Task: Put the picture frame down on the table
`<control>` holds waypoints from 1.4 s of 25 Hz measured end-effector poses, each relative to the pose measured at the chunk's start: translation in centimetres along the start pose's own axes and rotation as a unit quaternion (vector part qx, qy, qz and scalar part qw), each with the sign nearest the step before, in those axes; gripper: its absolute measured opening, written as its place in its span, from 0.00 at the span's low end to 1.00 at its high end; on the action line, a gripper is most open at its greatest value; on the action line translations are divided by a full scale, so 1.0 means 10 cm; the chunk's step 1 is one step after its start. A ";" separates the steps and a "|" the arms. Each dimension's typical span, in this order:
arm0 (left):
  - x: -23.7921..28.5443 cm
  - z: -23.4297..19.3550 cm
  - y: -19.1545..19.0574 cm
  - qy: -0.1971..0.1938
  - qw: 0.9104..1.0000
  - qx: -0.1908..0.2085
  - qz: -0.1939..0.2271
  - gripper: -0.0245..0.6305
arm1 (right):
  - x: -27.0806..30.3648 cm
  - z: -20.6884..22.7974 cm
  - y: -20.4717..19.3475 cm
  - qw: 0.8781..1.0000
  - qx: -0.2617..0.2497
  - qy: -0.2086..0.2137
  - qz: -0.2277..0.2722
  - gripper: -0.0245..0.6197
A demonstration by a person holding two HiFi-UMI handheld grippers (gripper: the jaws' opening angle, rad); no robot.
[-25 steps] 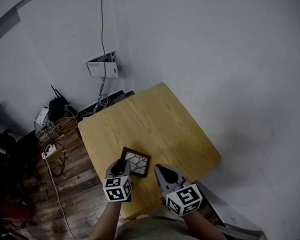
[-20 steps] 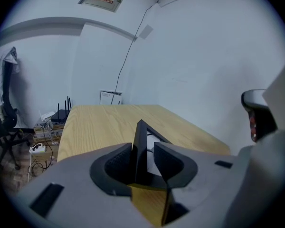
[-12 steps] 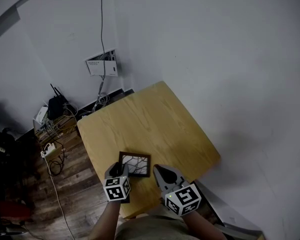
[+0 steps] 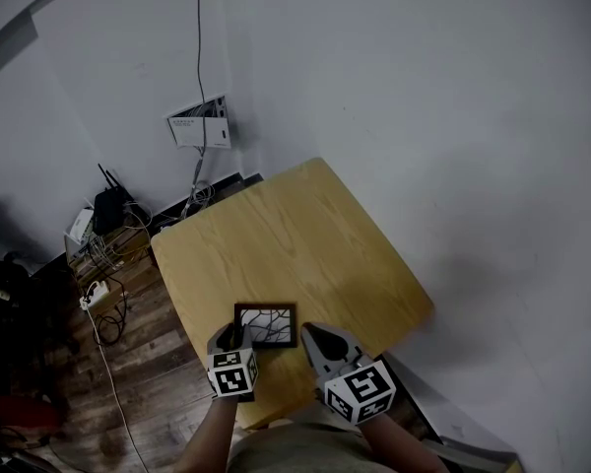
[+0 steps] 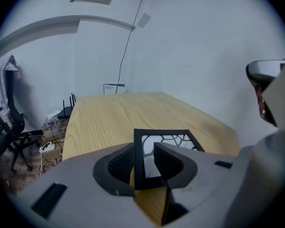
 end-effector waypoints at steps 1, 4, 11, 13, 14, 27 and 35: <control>-0.01 0.00 0.01 -0.003 1.000 -0.002 0.001 0.21 | 0.00 0.00 0.00 1.000 0.000 -0.001 0.001 0.04; -0.03 0.01 0.04 -0.010 1.000 -0.003 0.007 0.20 | 0.00 -0.01 0.01 1.000 -0.002 -0.004 0.002 0.04; -0.28 0.03 0.19 -0.019 0.999 -0.005 0.037 0.10 | -0.03 -0.05 -0.02 1.000 0.000 -0.017 0.002 0.04; -0.38 0.02 0.24 -0.025 0.999 -0.006 0.042 0.09 | -0.04 -0.10 0.00 1.000 -0.002 -0.021 0.003 0.04; -0.44 0.00 0.26 -0.029 0.999 -0.008 0.043 0.09 | -0.05 -0.13 0.01 1.000 -0.004 -0.024 0.005 0.04; -1.29 -0.31 0.33 -0.102 0.991 -0.006 0.092 0.05 | -0.21 -0.80 -0.11 0.997 -0.002 -0.070 0.031 0.04; -1.75 -0.53 0.15 -0.137 0.986 0.010 0.093 0.05 | -0.33 -1.39 -0.26 0.996 0.005 -0.085 0.038 0.04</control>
Point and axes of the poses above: the fingertips, and each gripper's own axes: x forward along the fingers, z to its right, y out of its top, the point moved 9 cm from there along -x, backward along the fingers, and after that the axes turned 4 degrees about y, right-handed, at the moved point
